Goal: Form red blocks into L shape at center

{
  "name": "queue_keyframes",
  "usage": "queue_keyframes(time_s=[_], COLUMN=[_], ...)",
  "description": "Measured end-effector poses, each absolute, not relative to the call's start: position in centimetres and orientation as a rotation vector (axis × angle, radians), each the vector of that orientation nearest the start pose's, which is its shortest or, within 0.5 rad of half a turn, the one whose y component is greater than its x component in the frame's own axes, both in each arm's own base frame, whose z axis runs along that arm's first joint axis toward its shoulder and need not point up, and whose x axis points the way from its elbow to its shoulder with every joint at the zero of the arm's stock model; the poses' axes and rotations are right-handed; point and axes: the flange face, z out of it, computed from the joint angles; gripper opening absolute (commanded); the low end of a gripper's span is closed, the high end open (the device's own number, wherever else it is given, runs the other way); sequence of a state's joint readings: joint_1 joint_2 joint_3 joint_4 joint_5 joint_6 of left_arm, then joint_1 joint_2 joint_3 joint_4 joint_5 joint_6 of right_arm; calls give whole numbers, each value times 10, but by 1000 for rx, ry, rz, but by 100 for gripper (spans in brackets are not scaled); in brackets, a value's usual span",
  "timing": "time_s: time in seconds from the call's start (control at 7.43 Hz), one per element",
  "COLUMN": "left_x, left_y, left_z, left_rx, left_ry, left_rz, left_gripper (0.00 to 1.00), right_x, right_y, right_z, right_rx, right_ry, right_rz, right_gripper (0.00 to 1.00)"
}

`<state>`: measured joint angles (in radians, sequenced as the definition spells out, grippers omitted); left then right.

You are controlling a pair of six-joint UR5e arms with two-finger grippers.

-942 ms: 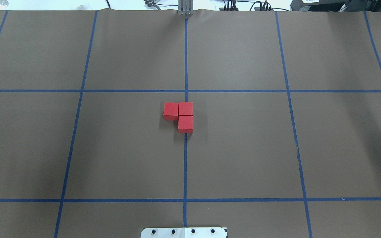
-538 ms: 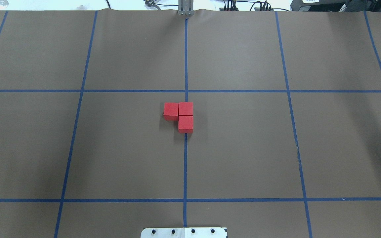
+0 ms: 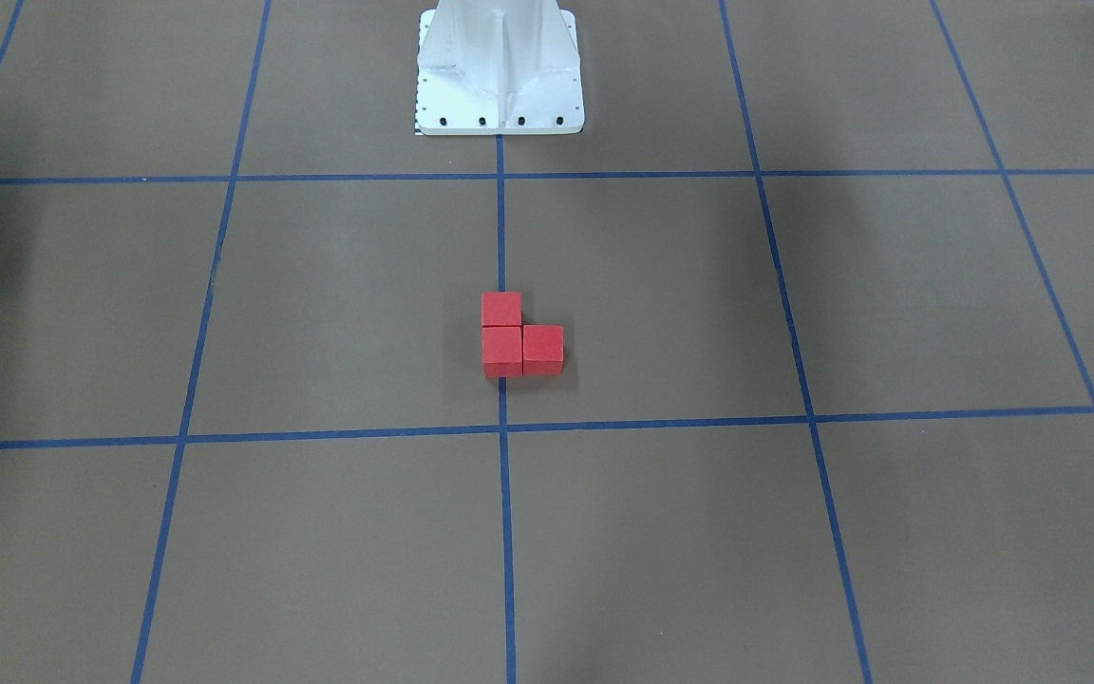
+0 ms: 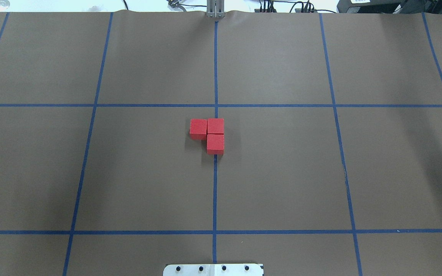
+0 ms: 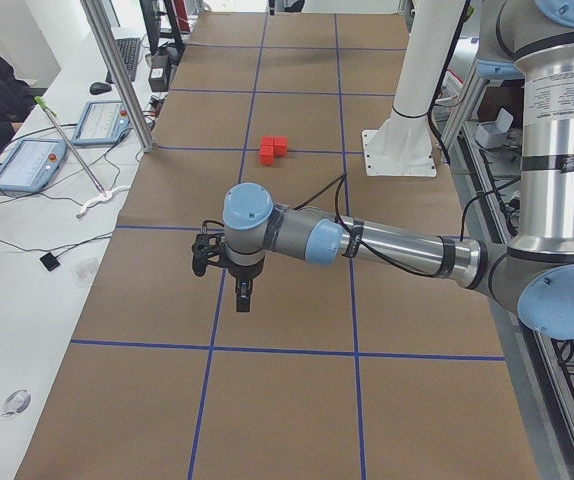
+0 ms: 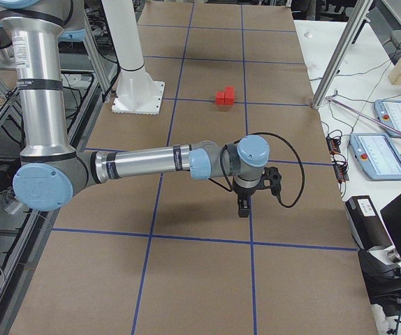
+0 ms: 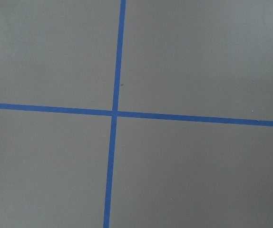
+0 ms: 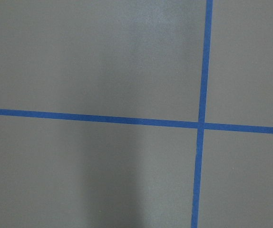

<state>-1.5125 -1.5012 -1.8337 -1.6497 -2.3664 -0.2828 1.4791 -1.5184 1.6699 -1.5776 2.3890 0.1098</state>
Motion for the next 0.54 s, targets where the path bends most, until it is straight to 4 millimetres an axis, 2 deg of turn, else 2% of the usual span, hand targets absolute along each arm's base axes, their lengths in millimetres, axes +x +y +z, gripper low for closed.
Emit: queue_keyframes(time_s=[0.27,0.54], left_x=[-34,-33], left_y=[-476,-486], left_z=[560,579], left_rx=[105,60], left_ry=[822,825], left_rz=[-106,-127], left_gripper=[100,100], right_x=[13,13], right_y=[-522,-522], right_z=[568,562], right_rx=[77,88], right_ry=[-828,-824], right_rz=[-52,-53], right_gripper=[99,99])
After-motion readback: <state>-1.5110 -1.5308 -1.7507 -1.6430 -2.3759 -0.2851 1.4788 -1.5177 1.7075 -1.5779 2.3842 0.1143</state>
